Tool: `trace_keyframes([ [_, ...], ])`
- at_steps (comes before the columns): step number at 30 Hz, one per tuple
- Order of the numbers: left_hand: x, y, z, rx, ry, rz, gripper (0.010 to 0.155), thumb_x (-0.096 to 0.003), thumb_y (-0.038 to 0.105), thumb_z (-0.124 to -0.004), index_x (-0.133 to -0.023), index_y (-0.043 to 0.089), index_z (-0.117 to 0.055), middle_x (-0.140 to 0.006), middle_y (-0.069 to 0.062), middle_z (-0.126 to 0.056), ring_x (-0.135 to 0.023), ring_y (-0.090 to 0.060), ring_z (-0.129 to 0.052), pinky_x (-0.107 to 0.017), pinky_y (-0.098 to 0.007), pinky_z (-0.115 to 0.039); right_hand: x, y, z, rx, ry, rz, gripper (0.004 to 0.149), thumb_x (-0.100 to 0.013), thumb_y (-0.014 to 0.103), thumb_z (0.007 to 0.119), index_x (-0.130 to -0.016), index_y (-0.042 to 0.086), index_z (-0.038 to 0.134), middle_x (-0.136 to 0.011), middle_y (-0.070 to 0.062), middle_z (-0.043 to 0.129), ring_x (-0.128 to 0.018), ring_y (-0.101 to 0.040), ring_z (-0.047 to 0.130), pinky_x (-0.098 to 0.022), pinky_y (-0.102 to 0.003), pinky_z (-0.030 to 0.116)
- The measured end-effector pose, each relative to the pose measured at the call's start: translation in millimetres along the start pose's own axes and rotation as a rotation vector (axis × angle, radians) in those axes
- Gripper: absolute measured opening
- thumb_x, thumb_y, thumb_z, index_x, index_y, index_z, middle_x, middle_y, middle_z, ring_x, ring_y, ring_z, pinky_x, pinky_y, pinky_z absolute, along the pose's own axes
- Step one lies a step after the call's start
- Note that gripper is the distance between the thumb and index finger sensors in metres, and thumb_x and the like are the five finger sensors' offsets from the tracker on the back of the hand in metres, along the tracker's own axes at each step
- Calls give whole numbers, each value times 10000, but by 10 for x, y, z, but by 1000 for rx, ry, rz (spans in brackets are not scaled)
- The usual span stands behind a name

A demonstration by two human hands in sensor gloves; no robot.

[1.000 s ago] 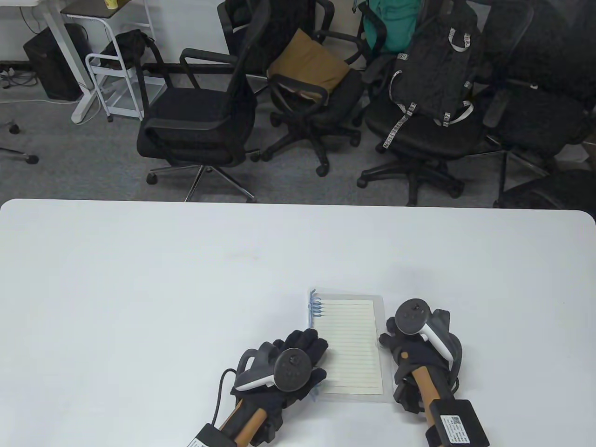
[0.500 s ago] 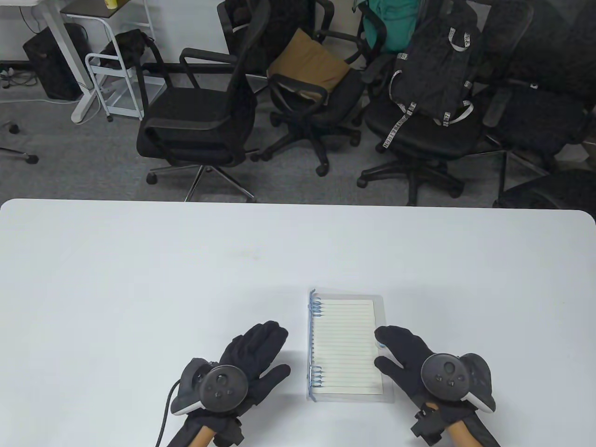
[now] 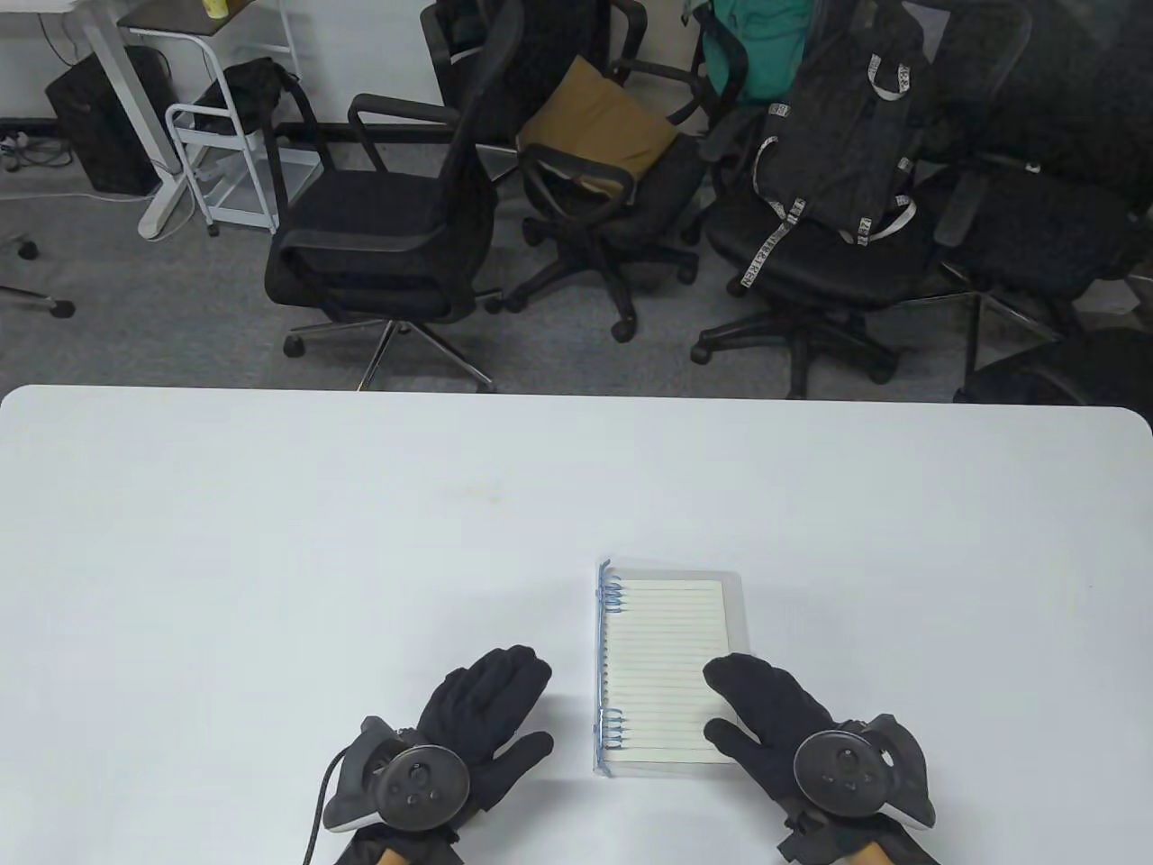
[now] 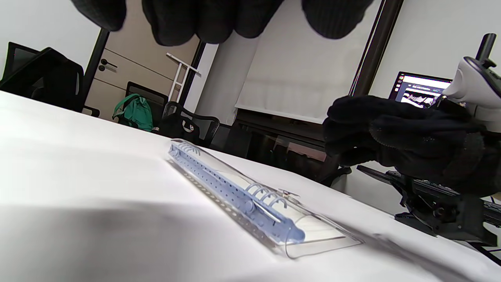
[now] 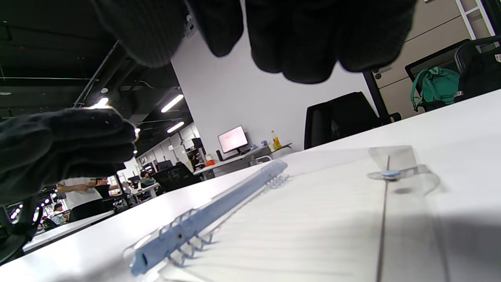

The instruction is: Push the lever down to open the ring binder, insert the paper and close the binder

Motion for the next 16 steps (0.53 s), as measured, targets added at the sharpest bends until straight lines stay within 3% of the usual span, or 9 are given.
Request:
trace_keyframes([
  [16,-25,-26,-120,-18,-73,13,688,-650,516,-636,-1223,146,-547,-1248,-170,-569,-1108,-441,-667,-750,-685,-595,26,81,61,21,27,-47,589,-603,415,690,-1109,153,543,-1058,-260,629,-899,-448,729,-651,-625,671],
])
Point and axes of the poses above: the tracker on the back of each hand, its own y axis roughly to the thumb side, its own x axis roughly from the fingertips to the wrist, z = x × y, the point moved 4 cm from there along -x, roughly from the wrist to the fingertips
